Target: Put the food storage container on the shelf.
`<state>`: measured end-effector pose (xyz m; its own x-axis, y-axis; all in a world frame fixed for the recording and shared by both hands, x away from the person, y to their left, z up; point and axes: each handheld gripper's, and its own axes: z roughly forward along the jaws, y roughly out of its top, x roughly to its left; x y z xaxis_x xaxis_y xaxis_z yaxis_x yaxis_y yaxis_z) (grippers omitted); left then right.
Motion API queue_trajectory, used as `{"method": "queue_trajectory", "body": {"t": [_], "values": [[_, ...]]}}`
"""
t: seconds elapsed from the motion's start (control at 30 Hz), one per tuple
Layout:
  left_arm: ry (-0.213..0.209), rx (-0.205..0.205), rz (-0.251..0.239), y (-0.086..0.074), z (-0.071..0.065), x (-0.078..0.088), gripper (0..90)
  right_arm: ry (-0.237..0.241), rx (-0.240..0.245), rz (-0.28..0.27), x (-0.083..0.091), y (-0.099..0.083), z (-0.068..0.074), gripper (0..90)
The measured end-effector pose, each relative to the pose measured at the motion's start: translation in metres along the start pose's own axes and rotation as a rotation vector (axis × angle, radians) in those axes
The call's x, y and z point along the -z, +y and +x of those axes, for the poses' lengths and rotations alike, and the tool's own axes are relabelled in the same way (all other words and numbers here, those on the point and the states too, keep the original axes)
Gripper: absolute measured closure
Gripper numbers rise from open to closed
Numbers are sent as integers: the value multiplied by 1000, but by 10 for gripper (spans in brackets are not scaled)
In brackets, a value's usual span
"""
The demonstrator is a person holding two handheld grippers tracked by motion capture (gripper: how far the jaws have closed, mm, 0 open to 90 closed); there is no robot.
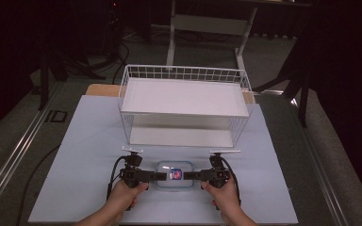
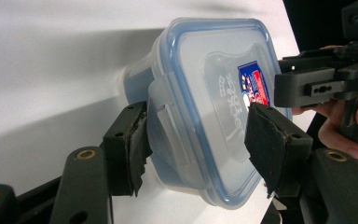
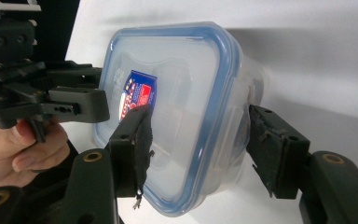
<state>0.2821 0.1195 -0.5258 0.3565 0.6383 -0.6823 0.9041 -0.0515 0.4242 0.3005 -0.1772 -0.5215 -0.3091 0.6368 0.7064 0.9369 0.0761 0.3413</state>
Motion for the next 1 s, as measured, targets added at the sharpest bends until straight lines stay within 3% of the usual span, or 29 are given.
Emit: {"method": "queue_trajectory", "body": {"t": [0.07,0.2,0.27,0.5,0.53,0.63,0.83,1.0], "values": [[-2,10,-7,0,-1,1,432,-7,3,-5,1,-1,2,425],[28,-31,-16,-3,-8,3,437,-20,7,-15,3,-3,5,442],[28,-16,-27,-4,-9,4,454,-17,11,-18,4,-4,6,450],[50,-31,-41,-5,-14,6,467,-26,23,-32,6,-6,9,455],[63,-51,-37,-4,-16,6,472,-26,25,-36,7,-6,10,456],[64,-45,-44,-1,-16,4,471,-47,57,-54,9,-2,12,455],[65,-58,-62,11,-16,0,472,-56,73,-87,11,6,10,455],[64,-85,-90,30,-20,0,472,-57,66,-123,18,21,9,454]]}}
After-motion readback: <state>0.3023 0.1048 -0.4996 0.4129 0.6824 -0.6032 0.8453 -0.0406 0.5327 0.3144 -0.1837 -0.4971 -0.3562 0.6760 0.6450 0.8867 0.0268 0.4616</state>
